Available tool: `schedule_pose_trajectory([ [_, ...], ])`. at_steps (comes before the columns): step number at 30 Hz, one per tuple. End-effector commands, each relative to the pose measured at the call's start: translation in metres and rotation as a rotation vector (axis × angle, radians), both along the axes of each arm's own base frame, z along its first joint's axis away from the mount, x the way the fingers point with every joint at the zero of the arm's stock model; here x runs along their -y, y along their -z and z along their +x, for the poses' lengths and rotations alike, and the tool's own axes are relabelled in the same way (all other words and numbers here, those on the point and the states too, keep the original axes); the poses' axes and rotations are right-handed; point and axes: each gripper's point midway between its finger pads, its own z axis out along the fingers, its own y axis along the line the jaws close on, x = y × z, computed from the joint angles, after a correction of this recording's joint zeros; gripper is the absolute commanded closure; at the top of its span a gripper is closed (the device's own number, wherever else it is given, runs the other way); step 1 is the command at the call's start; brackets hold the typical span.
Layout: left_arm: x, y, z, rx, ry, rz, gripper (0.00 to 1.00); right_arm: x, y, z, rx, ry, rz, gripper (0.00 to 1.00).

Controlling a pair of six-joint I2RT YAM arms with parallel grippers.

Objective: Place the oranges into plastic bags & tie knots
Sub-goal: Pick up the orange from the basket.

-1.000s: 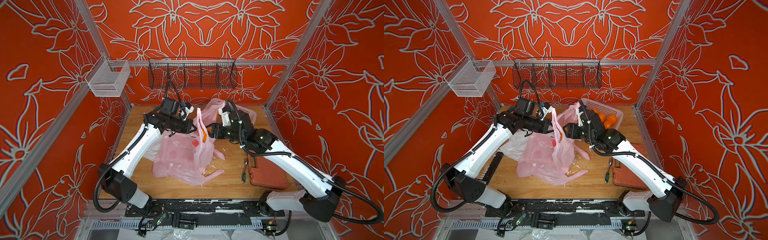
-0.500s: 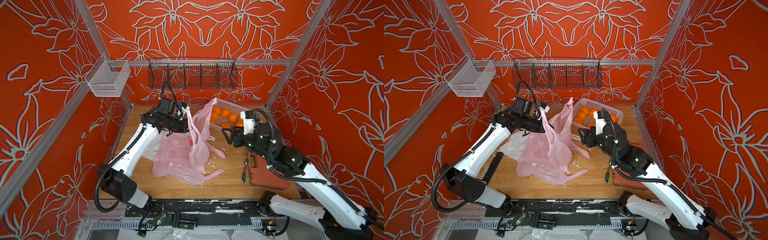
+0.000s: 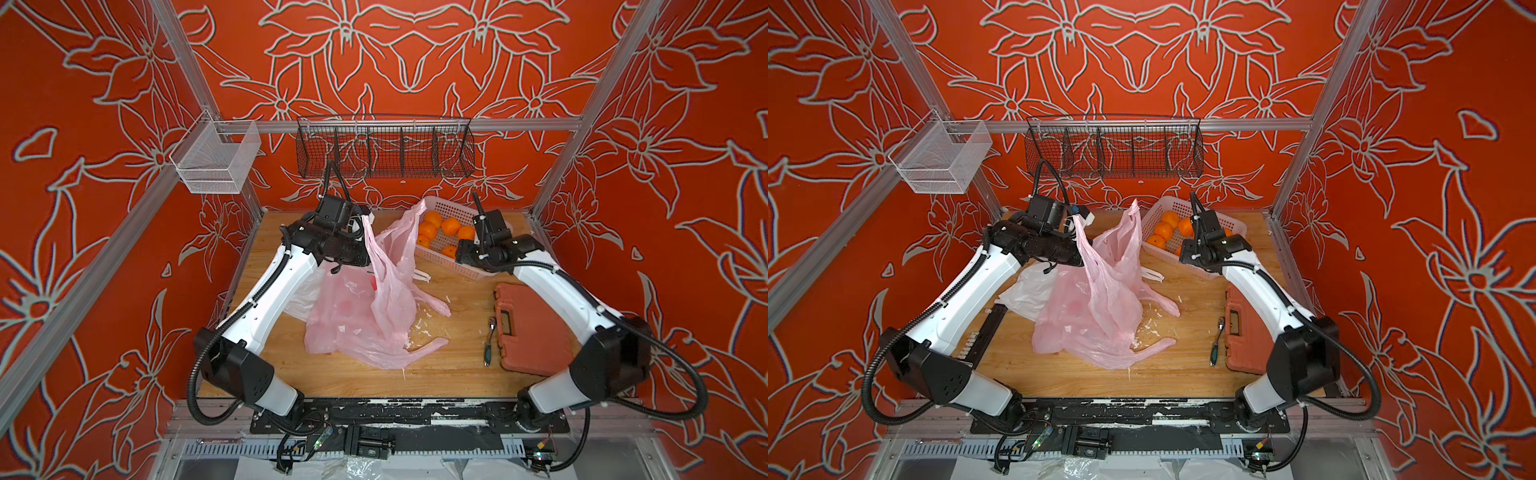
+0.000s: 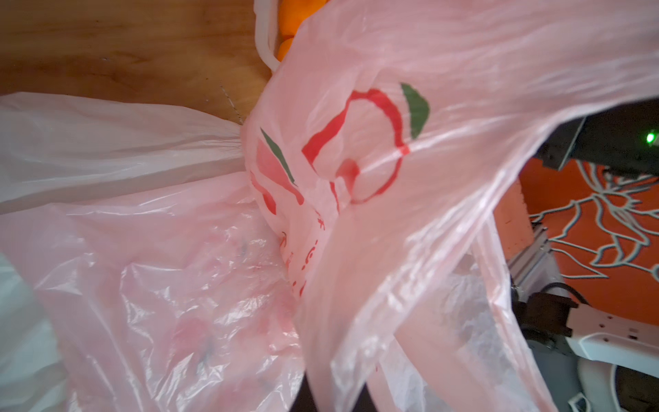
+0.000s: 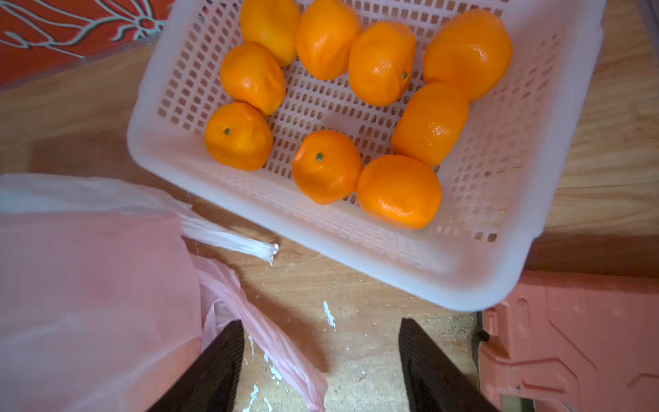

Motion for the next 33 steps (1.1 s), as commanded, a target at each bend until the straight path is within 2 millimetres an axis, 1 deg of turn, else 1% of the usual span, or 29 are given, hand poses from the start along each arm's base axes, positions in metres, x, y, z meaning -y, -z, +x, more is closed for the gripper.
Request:
schedule_pose_trajectory([
  [1, -0.01, 0.004, 0.0, 0.031, -0.016, 0.158, 1.0, -0.004, 0.016, 0.018, -0.085, 0.017, 0.06, 0.28],
  [5, -0.015, 0.006, 0.001, 0.032, -0.038, 0.197, 1.0, -0.011, 0.038, 0.044, -0.145, 0.019, 0.06, 0.23],
  [11, -0.01, 0.013, -0.004, 0.012, -0.019, 0.225, 1.0, -0.009, 0.069, 0.064, -0.229, 0.048, 0.006, 0.19],
  [14, -0.009, 0.016, -0.005, 0.006, -0.016, 0.23, 1.0, -0.01, 0.082, 0.069, -0.275, 0.042, -0.017, 0.17],
  [22, -0.008, 0.016, -0.005, 0.005, -0.014, 0.223, 1.0, -0.004, 0.117, 0.081, -0.37, 0.054, -0.09, 0.14],
  [29, -0.009, 0.018, -0.006, 0.004, -0.014, 0.232, 1.0, -0.011, 0.142, 0.083, -0.449, 0.033, -0.075, 0.13],
  [31, -0.01, 0.017, -0.006, 0.005, -0.017, 0.233, 1.0, -0.012, 0.146, 0.083, -0.456, 0.032, -0.074, 0.16],
  [33, -0.01, 0.016, -0.007, 0.008, -0.019, 0.231, 1.0, -0.012, 0.144, 0.083, -0.453, 0.035, -0.075, 0.21],
])
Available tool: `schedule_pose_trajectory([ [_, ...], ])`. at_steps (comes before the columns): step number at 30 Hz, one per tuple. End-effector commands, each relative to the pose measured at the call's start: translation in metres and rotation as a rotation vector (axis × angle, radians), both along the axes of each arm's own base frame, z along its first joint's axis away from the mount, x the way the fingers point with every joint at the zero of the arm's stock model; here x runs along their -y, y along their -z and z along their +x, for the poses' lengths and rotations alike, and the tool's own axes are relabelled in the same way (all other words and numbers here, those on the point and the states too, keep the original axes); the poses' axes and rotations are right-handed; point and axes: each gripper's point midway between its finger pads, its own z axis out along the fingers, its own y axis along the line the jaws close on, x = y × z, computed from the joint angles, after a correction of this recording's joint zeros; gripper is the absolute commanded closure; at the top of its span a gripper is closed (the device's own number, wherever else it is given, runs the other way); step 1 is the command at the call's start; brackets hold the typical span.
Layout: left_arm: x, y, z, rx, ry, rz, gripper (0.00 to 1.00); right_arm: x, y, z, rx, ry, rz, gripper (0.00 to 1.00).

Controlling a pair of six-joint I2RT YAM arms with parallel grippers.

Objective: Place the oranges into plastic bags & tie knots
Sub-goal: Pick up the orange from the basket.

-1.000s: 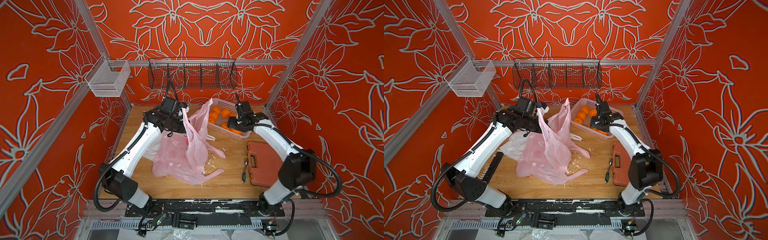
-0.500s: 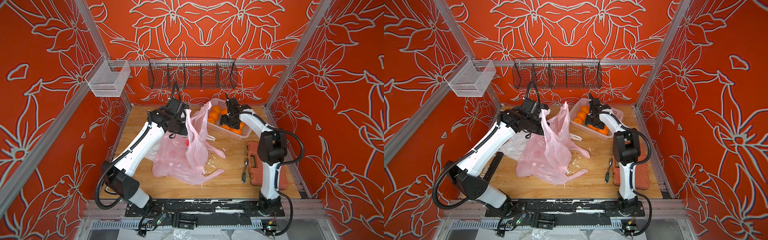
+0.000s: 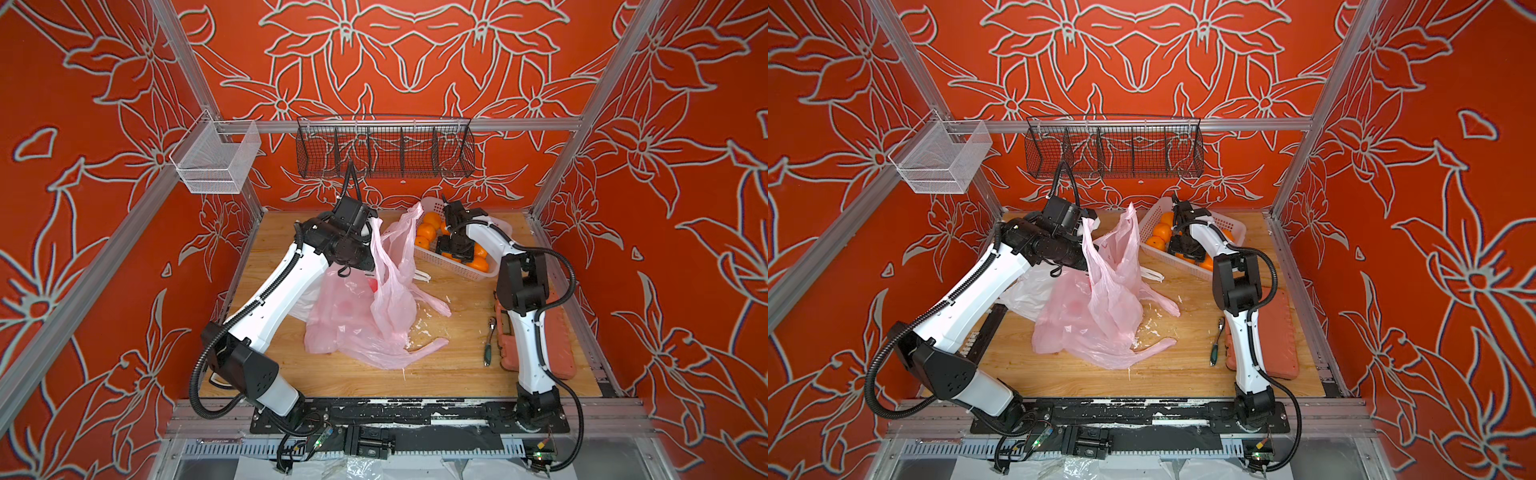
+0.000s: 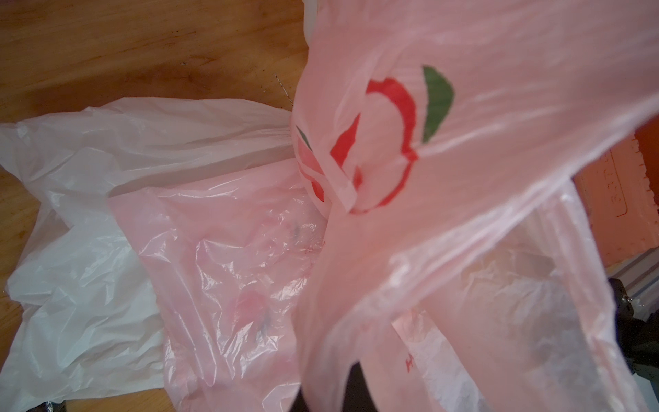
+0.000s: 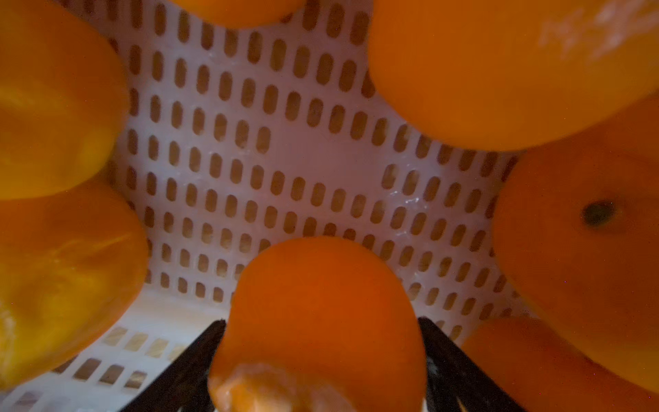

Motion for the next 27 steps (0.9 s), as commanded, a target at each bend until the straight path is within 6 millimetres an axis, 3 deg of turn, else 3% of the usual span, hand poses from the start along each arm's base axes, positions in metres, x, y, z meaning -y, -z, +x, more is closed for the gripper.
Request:
schedule_pose_trajectory([
  [1, -0.003, 0.004, -0.005, -0.015, 0.007, 0.023, 1.0, 0.002, -0.002, -0.008, -0.037, 0.005, -0.009, 0.23],
  [7, -0.002, 0.003, -0.007, -0.019, 0.002, 0.012, 1.0, 0.005, -0.032, -0.006, 0.046, 0.011, -0.004, 0.34],
  [10, 0.004, -0.001, -0.009, -0.025, 0.012, -0.031, 1.0, 0.005, -0.058, -0.007, 0.118, -0.005, 0.011, 0.34],
  [14, 0.014, -0.011, -0.013, -0.028, 0.037, -0.116, 1.0, 0.003, -0.109, -0.019, 0.263, -0.056, 0.043, 0.35],
  [20, 0.02, -0.018, -0.013, -0.049, 0.043, -0.232, 1.0, 0.0, -0.175, -0.068, 0.431, -0.107, 0.129, 0.38],
  [27, 0.025, -0.026, -0.016, -0.06, 0.052, -0.317, 1.0, -0.046, -0.224, -0.151, 0.604, -0.259, 0.331, 0.39],
])
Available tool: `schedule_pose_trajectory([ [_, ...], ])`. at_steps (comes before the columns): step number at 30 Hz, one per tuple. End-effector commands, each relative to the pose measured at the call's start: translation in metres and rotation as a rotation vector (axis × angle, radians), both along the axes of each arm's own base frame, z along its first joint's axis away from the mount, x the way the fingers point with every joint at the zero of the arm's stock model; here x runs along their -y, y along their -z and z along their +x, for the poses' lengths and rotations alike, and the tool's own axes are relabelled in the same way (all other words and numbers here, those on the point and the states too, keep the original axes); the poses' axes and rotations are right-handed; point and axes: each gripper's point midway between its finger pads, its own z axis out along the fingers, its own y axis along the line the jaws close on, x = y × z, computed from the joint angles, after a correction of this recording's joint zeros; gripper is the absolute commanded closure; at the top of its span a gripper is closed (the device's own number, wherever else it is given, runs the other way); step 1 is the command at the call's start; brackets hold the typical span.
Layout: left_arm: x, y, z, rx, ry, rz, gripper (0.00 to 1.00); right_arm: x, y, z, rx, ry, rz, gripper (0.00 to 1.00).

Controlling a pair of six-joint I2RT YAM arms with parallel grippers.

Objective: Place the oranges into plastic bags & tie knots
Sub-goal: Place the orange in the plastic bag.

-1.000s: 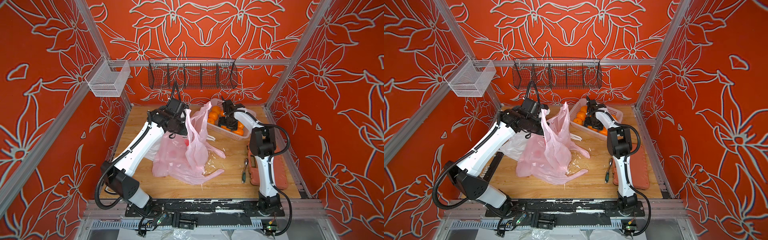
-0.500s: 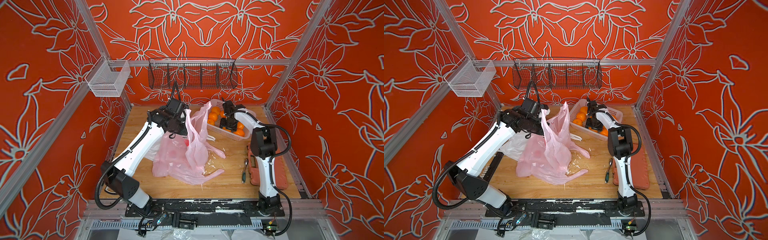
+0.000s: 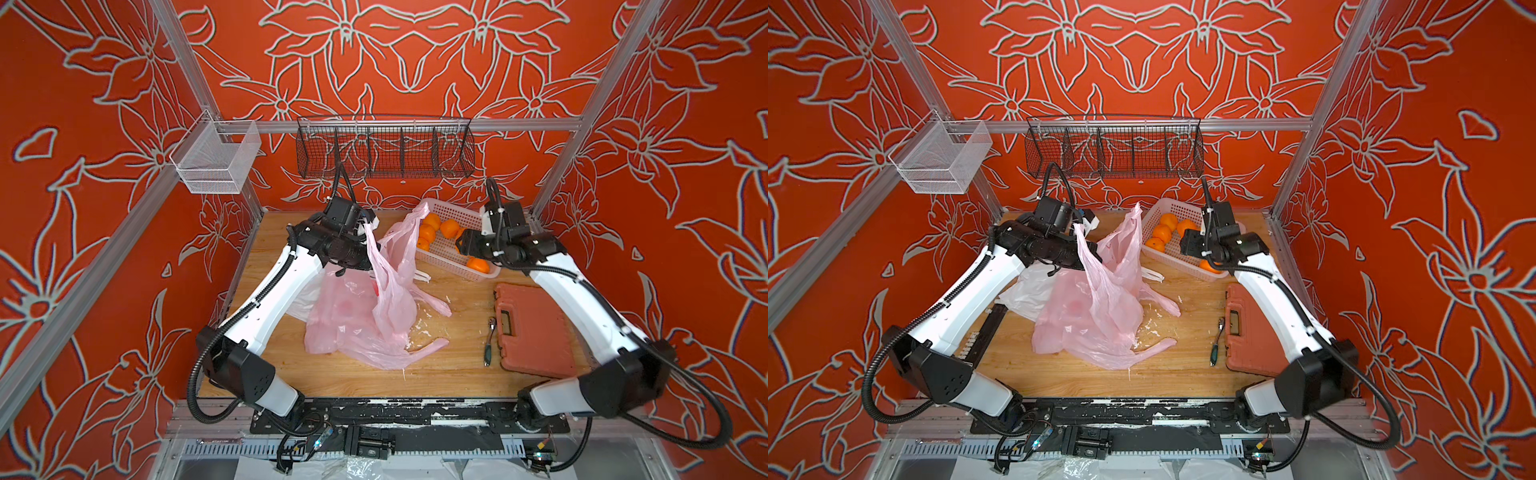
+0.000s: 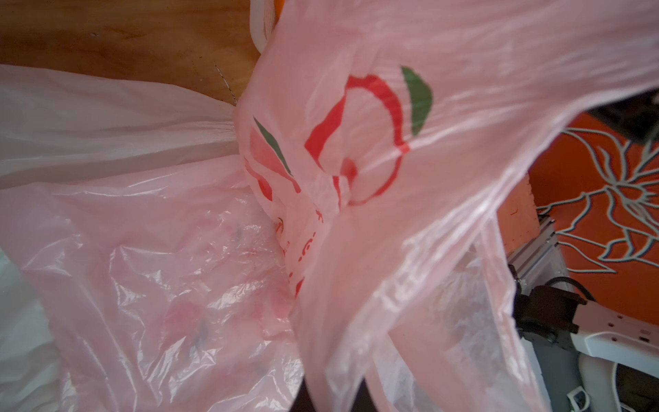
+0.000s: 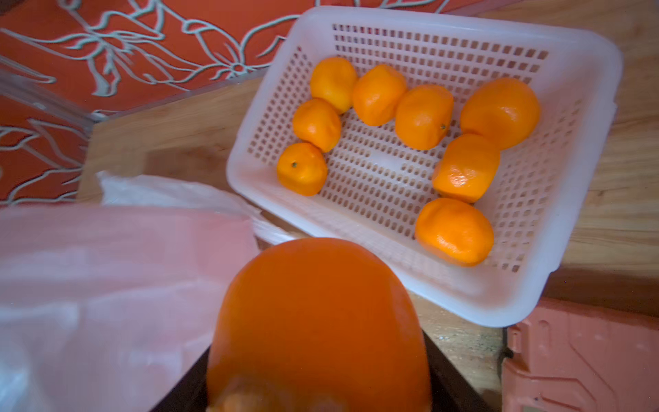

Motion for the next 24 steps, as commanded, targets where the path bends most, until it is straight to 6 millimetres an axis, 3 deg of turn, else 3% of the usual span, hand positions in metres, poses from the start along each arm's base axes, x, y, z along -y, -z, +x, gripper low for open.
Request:
schedule_pose_trajectory([
  [1, 0.007, -0.019, -0.008, 0.02, 0.022, -0.084, 1.0, -0.037, -0.016, -0.033, 0.066, -0.135, 0.077, 0.39],
  [6, 0.015, -0.024, -0.014, -0.001, 0.053, -0.139, 1.0, -0.074, -0.057, -0.088, 0.18, -0.299, 0.182, 0.39],
  [11, 0.02, -0.029, -0.018, 0.003, 0.068, -0.187, 1.0, -0.105, -0.107, -0.113, 0.304, -0.418, 0.401, 0.41],
  [14, 0.021, -0.029, -0.019, -0.001, 0.073, -0.196, 1.0, -0.115, -0.117, -0.109, 0.319, -0.428, 0.44, 0.42],
  [24, 0.022, -0.028, -0.025, -0.01, 0.087, -0.209, 1.0, -0.152, -0.11, -0.069, 0.301, -0.386, 0.511, 0.43],
])
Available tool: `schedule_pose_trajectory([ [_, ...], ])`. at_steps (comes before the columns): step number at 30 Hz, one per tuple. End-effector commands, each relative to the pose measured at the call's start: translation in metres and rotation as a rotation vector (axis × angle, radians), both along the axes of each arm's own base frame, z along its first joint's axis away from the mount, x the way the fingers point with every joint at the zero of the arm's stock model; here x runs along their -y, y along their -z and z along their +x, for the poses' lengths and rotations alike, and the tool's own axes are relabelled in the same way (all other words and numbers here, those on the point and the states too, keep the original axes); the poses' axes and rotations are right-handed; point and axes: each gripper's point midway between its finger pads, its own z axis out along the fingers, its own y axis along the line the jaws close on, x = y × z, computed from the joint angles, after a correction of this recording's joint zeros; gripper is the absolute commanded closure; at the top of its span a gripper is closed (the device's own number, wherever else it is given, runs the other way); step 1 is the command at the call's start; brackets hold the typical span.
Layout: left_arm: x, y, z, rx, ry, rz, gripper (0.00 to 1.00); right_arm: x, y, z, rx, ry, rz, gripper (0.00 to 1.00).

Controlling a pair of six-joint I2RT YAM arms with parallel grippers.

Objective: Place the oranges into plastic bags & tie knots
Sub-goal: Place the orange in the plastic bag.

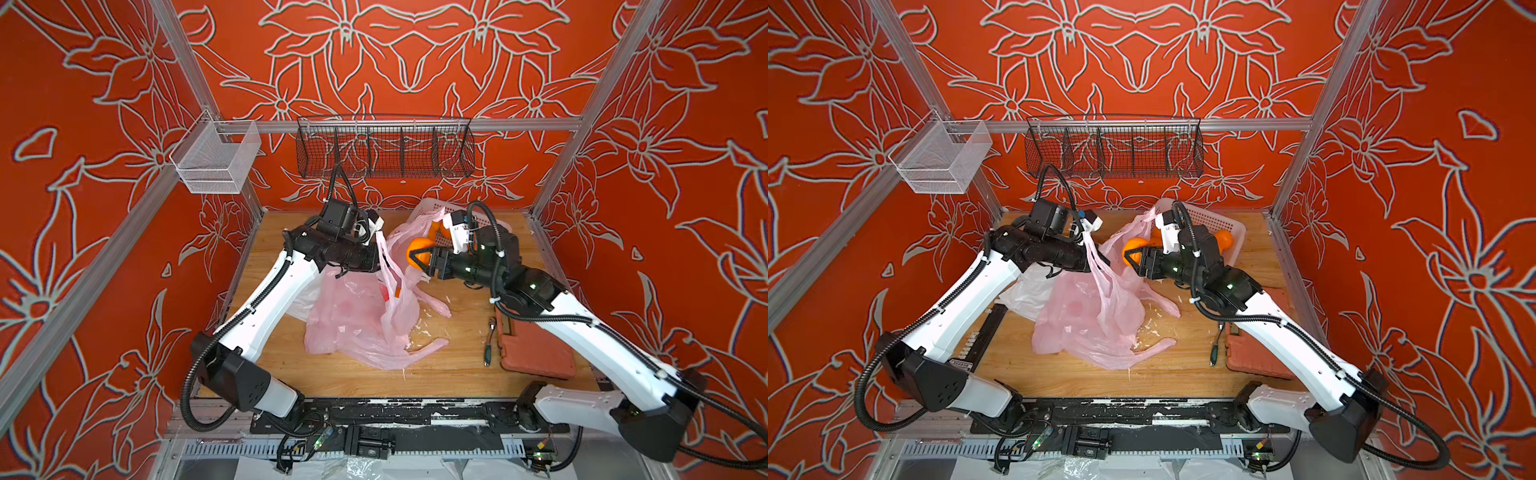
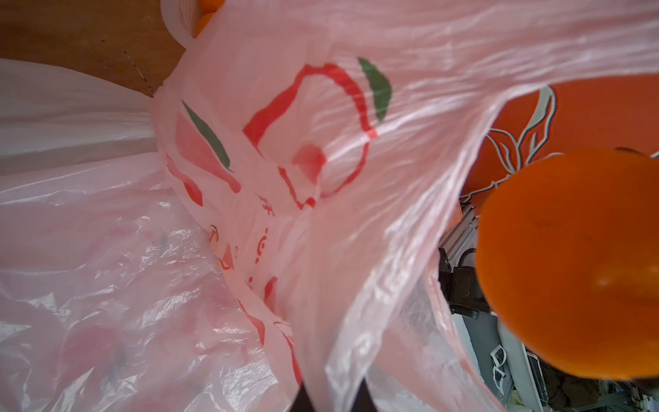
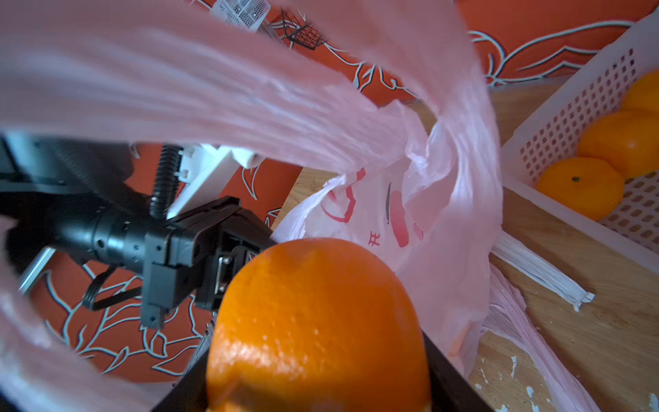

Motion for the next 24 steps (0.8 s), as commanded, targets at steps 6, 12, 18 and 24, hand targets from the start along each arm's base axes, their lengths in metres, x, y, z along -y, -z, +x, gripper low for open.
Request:
schedule_pose_trajectory([
  [6, 0.001, -0.014, -0.007, 0.03, 0.023, -0.04, 1.0, -0.026, -0.027, 0.016, 0.025, -0.003, 0.126, 0.43],
  [12, 0.0, -0.016, -0.008, 0.037, 0.022, -0.036, 1.0, -0.033, 0.006, 0.025, -0.06, 0.024, 0.054, 0.43],
  [18, -0.011, -0.008, -0.003, 0.039, -0.044, 0.015, 1.0, -0.013, 0.04, 0.026, -0.131, 0.109, -0.117, 0.36],
  [24, -0.009, -0.004, -0.003, 0.024, -0.04, 0.011, 1.0, -0.02, 0.041, 0.017, -0.129, 0.058, -0.11, 0.2],
])
